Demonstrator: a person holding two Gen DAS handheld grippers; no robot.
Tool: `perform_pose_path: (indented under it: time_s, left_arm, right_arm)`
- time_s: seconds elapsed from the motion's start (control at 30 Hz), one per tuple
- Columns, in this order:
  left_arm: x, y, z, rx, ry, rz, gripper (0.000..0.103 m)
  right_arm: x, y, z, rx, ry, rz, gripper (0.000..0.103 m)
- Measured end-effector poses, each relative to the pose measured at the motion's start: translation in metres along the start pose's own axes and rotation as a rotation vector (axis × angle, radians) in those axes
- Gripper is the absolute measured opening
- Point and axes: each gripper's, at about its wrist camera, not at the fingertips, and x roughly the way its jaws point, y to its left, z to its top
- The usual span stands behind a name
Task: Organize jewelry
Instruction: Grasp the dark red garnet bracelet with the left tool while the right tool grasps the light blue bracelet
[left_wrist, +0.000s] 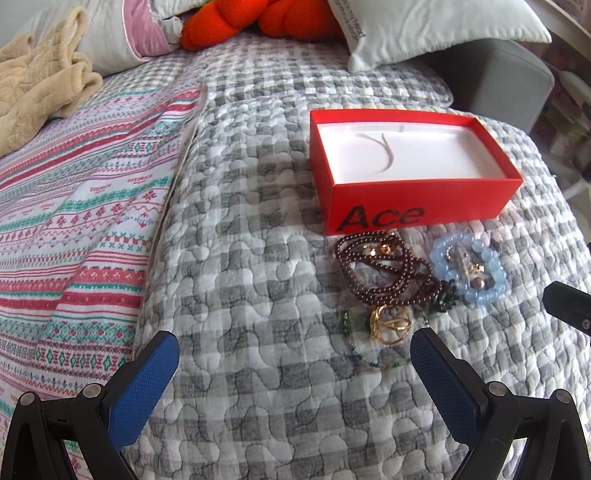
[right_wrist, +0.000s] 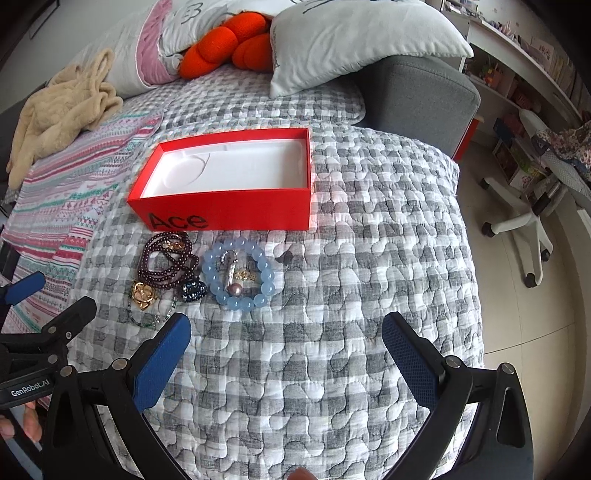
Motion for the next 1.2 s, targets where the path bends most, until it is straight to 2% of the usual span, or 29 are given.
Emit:
perform_pose_path:
  time_s: [0.13,0.2,0.3,0.47,0.53,0.6,0.67,0.77,0.87,1.2]
  left_arm:
    - [0.016,0.012,0.008,-0.093,0.014,-0.125,0.093]
    - [0.026,0.015,0.007,-0.117,0.037,-0.163,0.082]
    - [0.037,0.019,0.012,-0.140,0.054,-0.223,0.071]
    - [0.043,0.025,0.021,-0.177,0.066,-0.331,0.054]
    - [0.047,0.027,0.023,-0.179,0.079,-0.346,0.048]
    - [0.053,0.030,0.025,-0.193,0.094,-0.357,0.033]
    - [0.059,0.031,0.026,-0.208,0.107,-0.364,0.025]
    - [0.062,0.030,0.028,-0.219,0.116,-0.396,0.021]
    - [0.064,0.025,0.030,-0.213,0.123,-0.395,0.019]
    - [0.085,0.009,0.033,-0.199,0.164,-0.353,0.010]
  right_arm:
    - [0.012,-0.005,0.017,0.034,0.010,0.025,0.103]
    - [0.023,-0.010,0.015,0.066,0.031,0.071,0.103]
    - [0.043,-0.015,0.010,0.084,0.097,0.128,0.100]
    - [0.050,-0.015,0.015,0.085,0.084,0.140,0.094]
    - [0.053,-0.016,0.019,0.080,0.084,0.142,0.090]
    - [0.058,-0.018,0.022,0.083,0.088,0.149,0.084]
    - [0.064,-0.022,0.025,0.097,0.096,0.162,0.074]
    - [0.073,-0.025,0.029,0.109,0.111,0.194,0.062]
    - [0.078,-0.025,0.031,0.108,0.120,0.212,0.053]
    - [0.084,-0.020,0.034,0.088,0.120,0.213,0.033]
